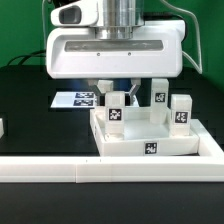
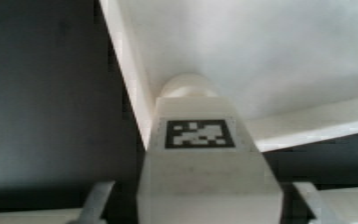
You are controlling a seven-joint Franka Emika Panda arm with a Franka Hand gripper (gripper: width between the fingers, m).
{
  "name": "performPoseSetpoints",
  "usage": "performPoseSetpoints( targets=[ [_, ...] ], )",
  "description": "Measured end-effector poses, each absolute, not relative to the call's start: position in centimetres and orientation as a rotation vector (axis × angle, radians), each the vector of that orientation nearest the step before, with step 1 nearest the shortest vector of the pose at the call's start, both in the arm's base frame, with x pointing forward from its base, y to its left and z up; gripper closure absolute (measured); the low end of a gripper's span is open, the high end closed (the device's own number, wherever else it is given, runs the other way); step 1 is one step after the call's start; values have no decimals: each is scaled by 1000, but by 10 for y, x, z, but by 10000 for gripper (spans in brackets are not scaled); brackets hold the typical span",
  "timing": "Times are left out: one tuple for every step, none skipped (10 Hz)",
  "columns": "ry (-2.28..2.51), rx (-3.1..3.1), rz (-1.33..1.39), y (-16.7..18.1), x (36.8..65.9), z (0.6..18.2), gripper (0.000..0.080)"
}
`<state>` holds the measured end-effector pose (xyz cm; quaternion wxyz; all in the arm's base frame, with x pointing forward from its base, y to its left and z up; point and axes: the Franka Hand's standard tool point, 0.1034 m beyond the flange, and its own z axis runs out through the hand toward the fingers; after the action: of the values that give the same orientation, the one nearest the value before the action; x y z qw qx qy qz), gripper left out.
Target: Assemble square table
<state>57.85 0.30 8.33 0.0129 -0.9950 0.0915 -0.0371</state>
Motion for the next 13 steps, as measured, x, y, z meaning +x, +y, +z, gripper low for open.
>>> performPoseSetpoints(
  targets=[
    [512,-3067,-123,5,579,83,509],
    [677,-3033,-129,4,580,83,509],
    [809,-2994,-127,4,580,83,509],
    [969,-2938,-122,3,580,82,509],
    [1102,-2888,-120,3,580,82,509],
    [1253,-2822,-118,3,580,82,509],
    [1378,-2761,-115,3,580,82,509],
    [1499,-2695,-110,3,580,82,509],
    [1616,-2624,-109,2,581,82,509],
    [1668,-2589,-109,2,582,81,509],
    [1750,-2530,-106,1,583,81,509],
    [1798,-2488,-100,1,583,81,509],
    [1814,-2474,-101,2,583,81,509]
  ],
)
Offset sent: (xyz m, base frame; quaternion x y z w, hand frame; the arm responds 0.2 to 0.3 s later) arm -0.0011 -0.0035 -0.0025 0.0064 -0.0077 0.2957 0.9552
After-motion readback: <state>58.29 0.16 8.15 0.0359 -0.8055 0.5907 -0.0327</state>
